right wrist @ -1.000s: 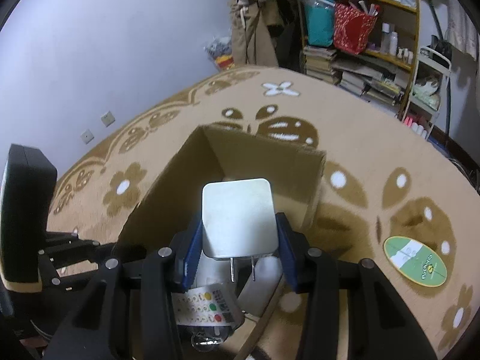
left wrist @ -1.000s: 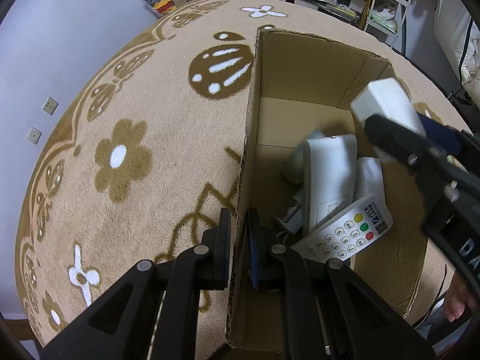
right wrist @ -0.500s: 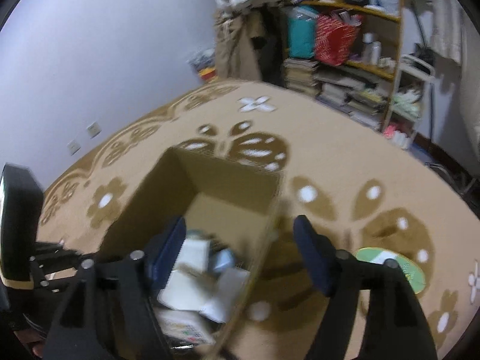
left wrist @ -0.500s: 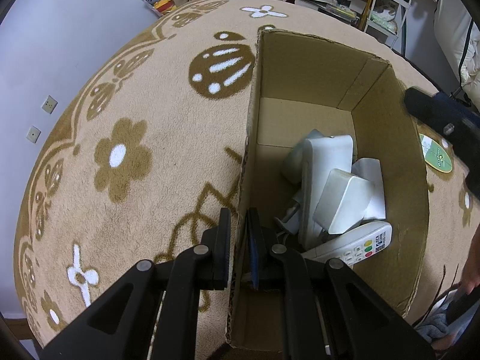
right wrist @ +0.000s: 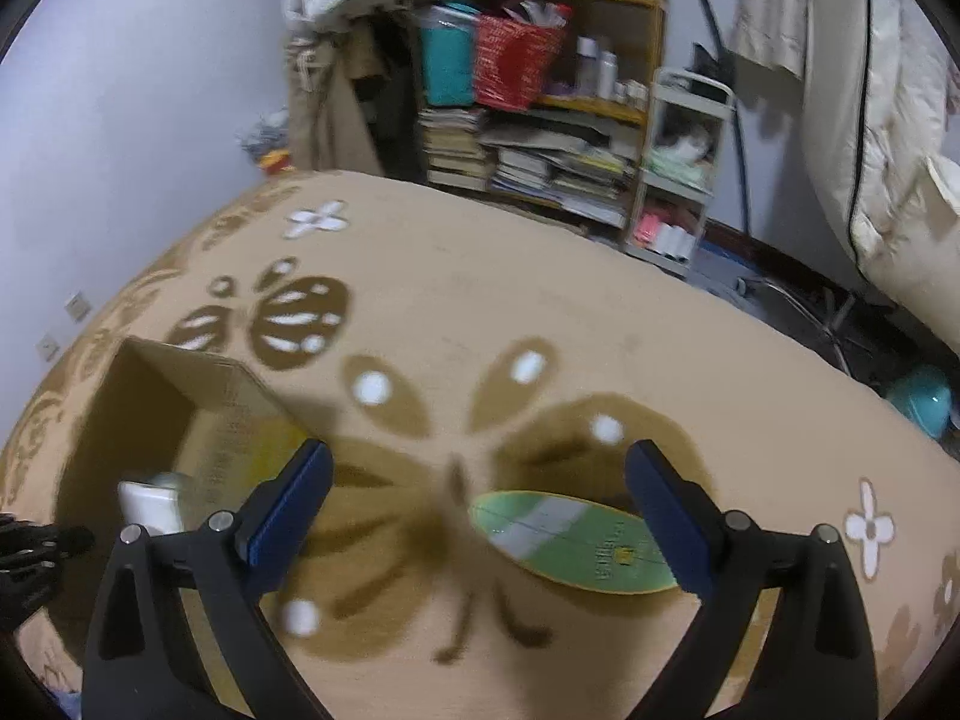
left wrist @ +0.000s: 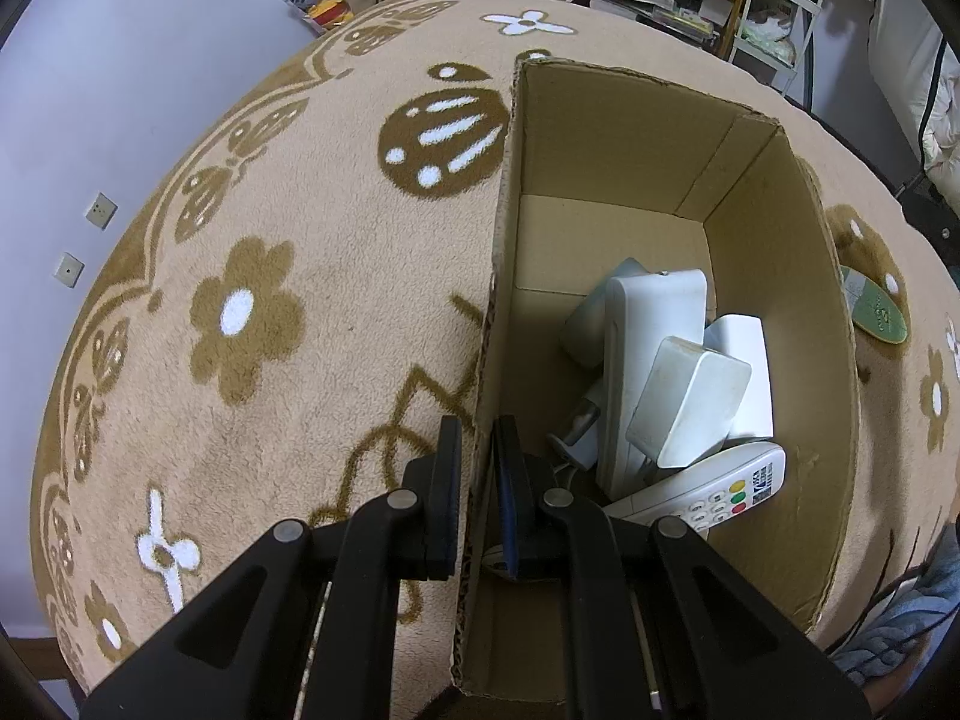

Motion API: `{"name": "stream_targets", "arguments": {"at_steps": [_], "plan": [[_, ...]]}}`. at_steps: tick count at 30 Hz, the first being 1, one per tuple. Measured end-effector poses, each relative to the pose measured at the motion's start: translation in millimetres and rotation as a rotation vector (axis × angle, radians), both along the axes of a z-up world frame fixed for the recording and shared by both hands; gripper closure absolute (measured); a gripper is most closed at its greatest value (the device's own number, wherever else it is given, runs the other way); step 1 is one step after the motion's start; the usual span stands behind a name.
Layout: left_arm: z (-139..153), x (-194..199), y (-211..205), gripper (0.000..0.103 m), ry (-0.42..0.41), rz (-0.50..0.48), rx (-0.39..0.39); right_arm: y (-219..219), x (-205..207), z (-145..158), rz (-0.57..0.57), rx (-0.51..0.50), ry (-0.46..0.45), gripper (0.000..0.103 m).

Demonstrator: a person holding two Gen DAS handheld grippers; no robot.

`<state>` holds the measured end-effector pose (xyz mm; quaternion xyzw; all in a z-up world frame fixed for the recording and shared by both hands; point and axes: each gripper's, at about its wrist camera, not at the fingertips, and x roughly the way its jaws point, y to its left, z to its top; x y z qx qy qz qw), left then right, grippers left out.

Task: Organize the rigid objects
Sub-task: 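Move the right tool to the green Pochacco board and grasp it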

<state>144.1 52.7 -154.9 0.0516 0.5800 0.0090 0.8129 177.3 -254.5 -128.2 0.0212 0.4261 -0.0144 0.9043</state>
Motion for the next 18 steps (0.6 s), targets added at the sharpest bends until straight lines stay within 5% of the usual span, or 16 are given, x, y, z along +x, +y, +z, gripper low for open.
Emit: {"name": "stream_targets", "arguments": {"at_steps": [8,18], "plan": [[0.0,1.1,5.2,0.092,0.005,0.004,-0.028,-41.1,17.5,-39.1,-0.082,0.016,0.132,0.000],[-1.9,1.5,2.7,0.094,0.006,-0.007,-0.018,-58.7,27.6,-87.7,-0.093,0.054,0.179,0.000]]}}
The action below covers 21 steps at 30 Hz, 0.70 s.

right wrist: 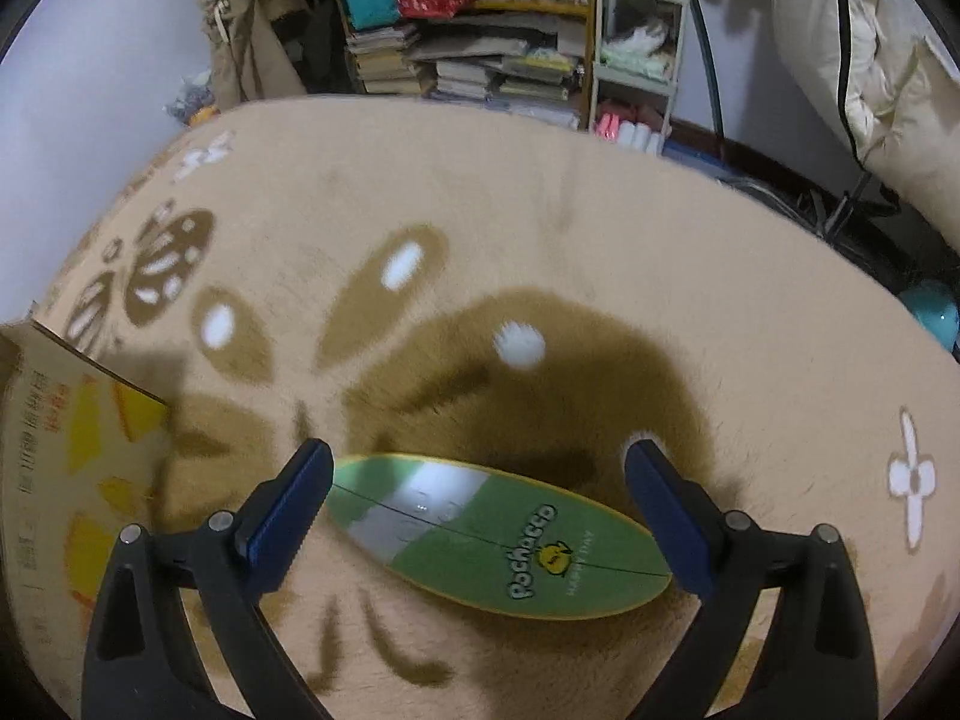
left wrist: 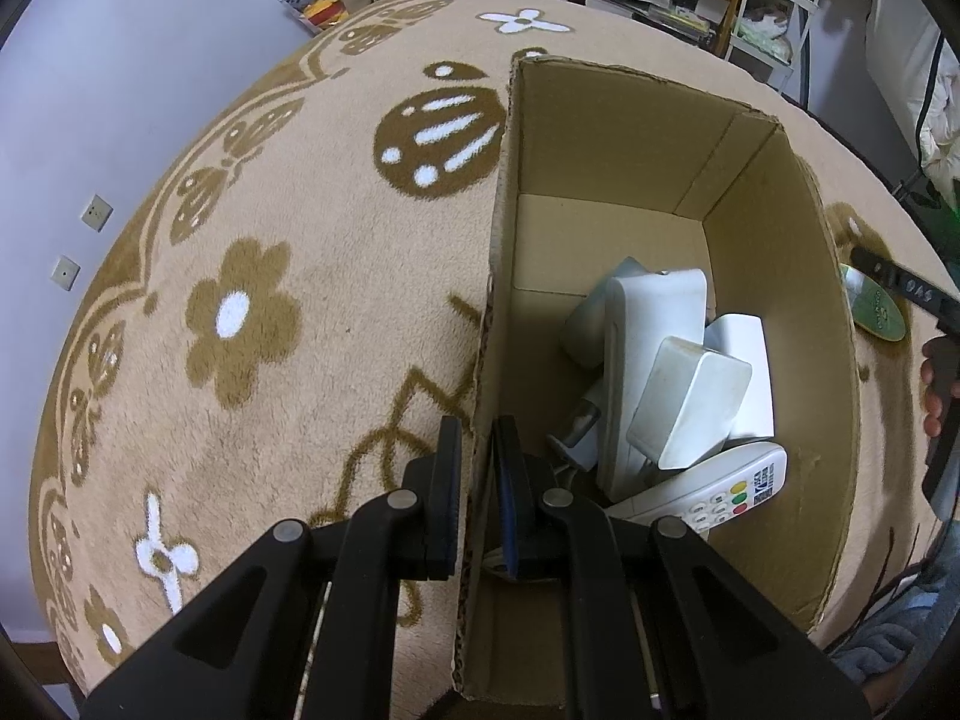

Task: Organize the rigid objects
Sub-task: 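Move the right tool to the green Pochacco board and grasp it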

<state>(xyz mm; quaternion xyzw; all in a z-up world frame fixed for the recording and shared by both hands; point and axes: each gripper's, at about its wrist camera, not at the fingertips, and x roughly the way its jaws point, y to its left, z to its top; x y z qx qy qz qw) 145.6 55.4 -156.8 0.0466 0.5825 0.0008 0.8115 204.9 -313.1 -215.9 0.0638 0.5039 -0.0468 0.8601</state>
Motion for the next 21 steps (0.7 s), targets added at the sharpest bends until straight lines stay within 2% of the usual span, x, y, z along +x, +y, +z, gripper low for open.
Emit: {"name": "stream_targets", "arguments": {"at_steps": [4,6,13,17,18,21], "plan": [[-0.8,1.4,1.8,0.094,0.006,0.003,-0.015,-1.1,-0.8,-21.5,0.023,-0.047,0.071,0.000],[-0.9,1.4,2.0,0.094,0.006,0.003,-0.013,-0.8,-4.4,-21.7,0.041,-0.042,0.064,0.000],[-1.6,1.5,1.4,0.093,0.005,0.003,-0.009,12.6,-8.5,-21.9,0.136,0.000,0.147,0.000],[-1.6,1.4,1.2,0.093,0.005,0.003,-0.008,30.4,-7.3,-26.4,0.168,-0.047,0.156,0.001],[-1.6,1.7,1.3,0.093,0.005,0.005,-0.009,33.7,-7.3,-27.1,0.169,-0.065,0.151,0.001],[-1.5,0.9,1.4,0.092,0.006,0.004,-0.013,46.7,-9.7,-27.4,0.163,-0.119,0.106,0.013]]}}
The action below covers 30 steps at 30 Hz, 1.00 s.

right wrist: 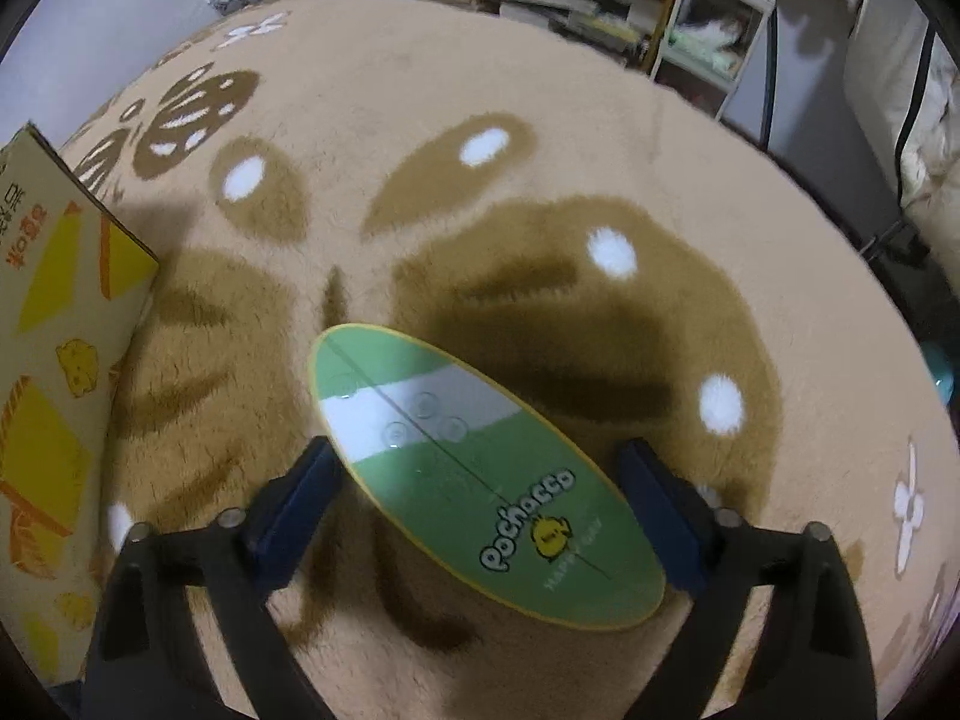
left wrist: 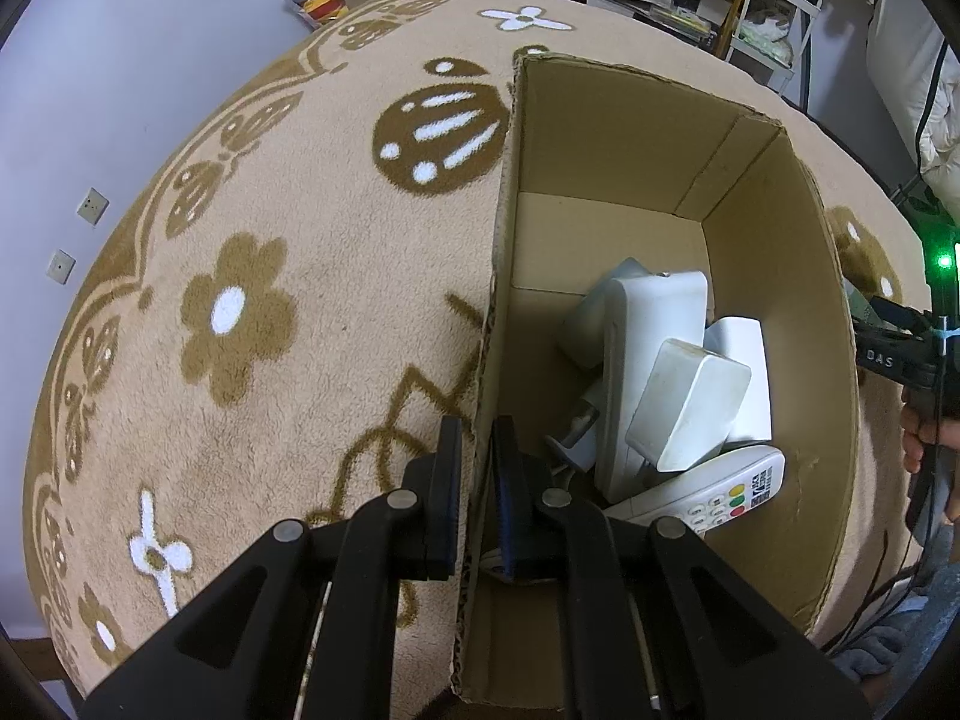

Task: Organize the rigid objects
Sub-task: 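Move the right tool to the green Pochacco board and grasp it, then carry the green board into the box and open the right tool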

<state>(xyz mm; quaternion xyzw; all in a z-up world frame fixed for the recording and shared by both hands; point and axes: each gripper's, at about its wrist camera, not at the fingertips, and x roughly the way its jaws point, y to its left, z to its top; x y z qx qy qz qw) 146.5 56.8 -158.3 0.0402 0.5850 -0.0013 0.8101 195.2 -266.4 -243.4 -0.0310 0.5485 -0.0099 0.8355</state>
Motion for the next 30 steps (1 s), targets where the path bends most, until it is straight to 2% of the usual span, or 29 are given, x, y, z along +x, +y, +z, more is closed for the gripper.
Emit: {"name": "stream_targets", "arguments": {"at_steps": [2,4,8,15,19,21,23,24,30], "plan": [[0.2,0.3,0.5,0.092,0.000,-0.001,0.002,6.3,-1.4,3.0,-0.002,0.005,-0.014,0.020],[0.4,0.3,0.8,0.092,0.000,-0.001,0.001,8.2,-2.9,6.3,0.003,0.013,-0.013,0.033],[1.0,0.4,1.0,0.092,0.000,0.000,0.000,5.3,-5.8,11.4,-0.011,0.036,0.003,0.045],[0.8,0.4,0.3,0.092,0.000,-0.001,0.005,-0.9,-10.6,9.7,-0.012,0.041,0.047,0.043],[0.7,0.1,-0.8,0.092,-0.001,-0.003,0.010,-13.2,-15.4,8.6,-0.053,0.097,0.104,0.031],[0.7,-0.2,-1.1,0.092,-0.001,-0.002,0.009,-14.8,-18.2,9.3,-0.051,0.085,0.117,0.030],[0.7,-0.2,-1.2,0.092,-0.001,-0.004,0.009,-15.2,-22.6,8.2,-0.055,0.069,0.126,0.030],[0.7,-0.2,-1.1,0.092,-0.001,-0.003,0.009,-14.3,-25.6,7.8,-0.054,0.058,0.121,0.040],[1.0,-0.5,-1.4,0.092,-0.001,-0.002,0.008,-12.2,-32.8,11.2,-0.102,0.039,0.086,0.042]]}}
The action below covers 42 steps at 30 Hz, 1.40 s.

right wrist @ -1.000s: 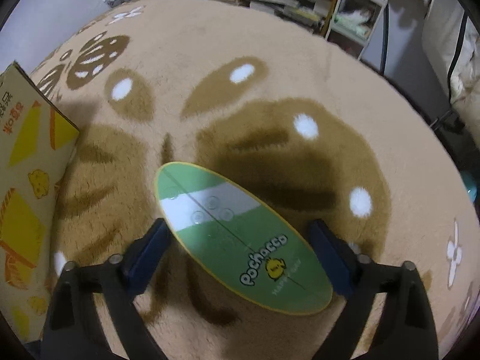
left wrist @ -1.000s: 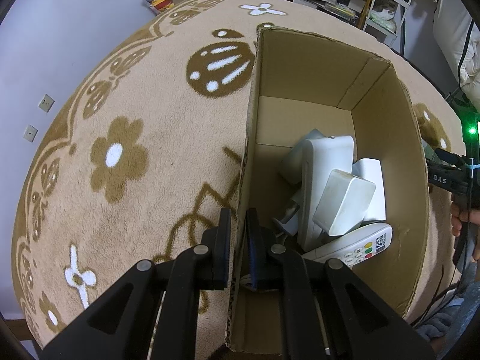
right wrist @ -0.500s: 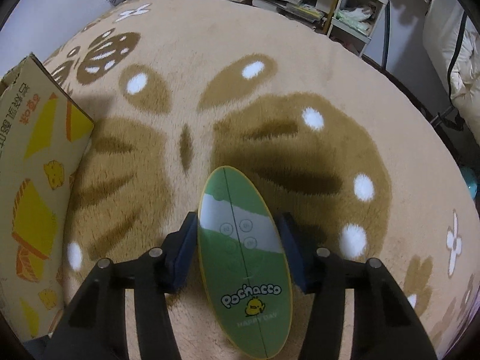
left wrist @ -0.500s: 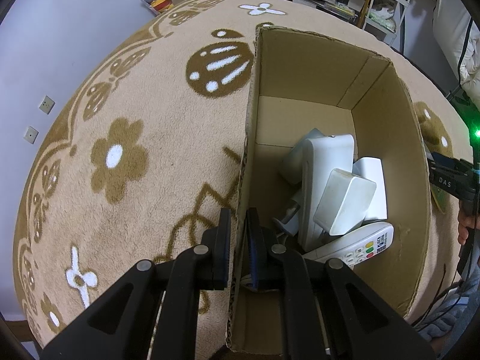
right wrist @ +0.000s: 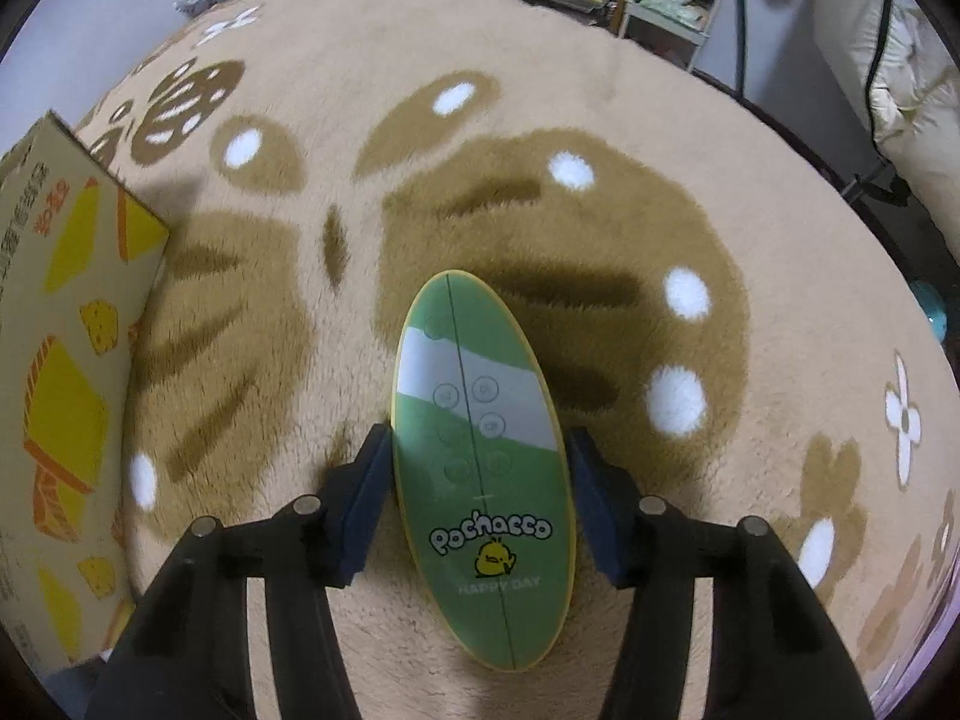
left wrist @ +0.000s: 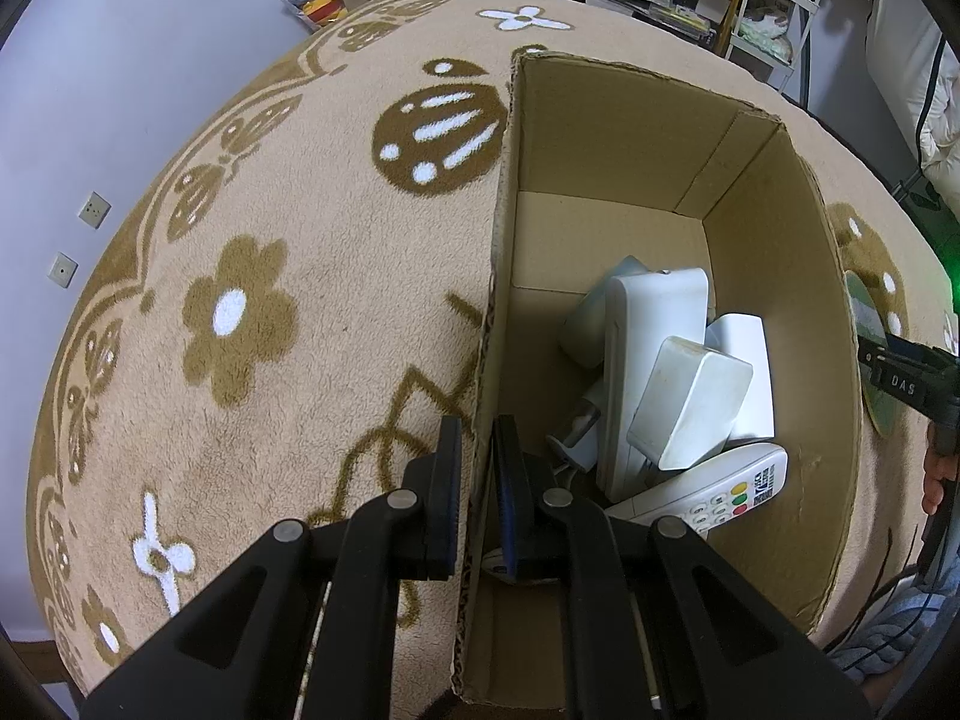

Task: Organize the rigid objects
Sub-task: 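Carry the green board into the box and open the right tool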

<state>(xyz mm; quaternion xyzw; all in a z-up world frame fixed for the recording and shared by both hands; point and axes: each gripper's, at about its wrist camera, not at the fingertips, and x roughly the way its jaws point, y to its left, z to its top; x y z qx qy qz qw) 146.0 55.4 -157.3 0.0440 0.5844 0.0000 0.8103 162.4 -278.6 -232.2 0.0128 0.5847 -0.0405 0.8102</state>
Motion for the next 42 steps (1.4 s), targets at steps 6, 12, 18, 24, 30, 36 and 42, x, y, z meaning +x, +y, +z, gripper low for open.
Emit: {"name": "stream_targets", "arguments": {"at_steps": [6,12,18,24,30,36,42], "plan": [[0.0,0.0,0.5,0.092,0.000,0.002,-0.002,5.7,5.3,36.1,-0.010,0.097,-0.087,0.042],[0.0,0.2,0.5,0.092,-0.001,0.001,0.002,47.4,6.5,104.1,0.061,0.176,-0.293,0.041],[0.5,0.2,0.2,0.092,-0.002,0.000,0.005,108.4,6.5,145.5,0.239,0.216,-0.386,0.041],[0.8,-0.2,0.2,0.092,-0.002,0.001,0.005,139.1,-2.4,144.1,0.279,0.272,-0.371,0.041],[1.3,-0.7,1.4,0.092,-0.002,0.003,-0.001,159.4,-7.9,137.9,0.285,0.344,-0.352,0.041],[1.2,-1.8,2.0,0.092,-0.003,0.006,-0.003,175.2,-7.5,117.4,0.303,0.345,-0.306,0.041],[0.8,-2.0,3.2,0.092,-0.003,0.007,-0.006,186.1,-9.5,107.1,0.310,0.324,-0.296,0.041]]}}
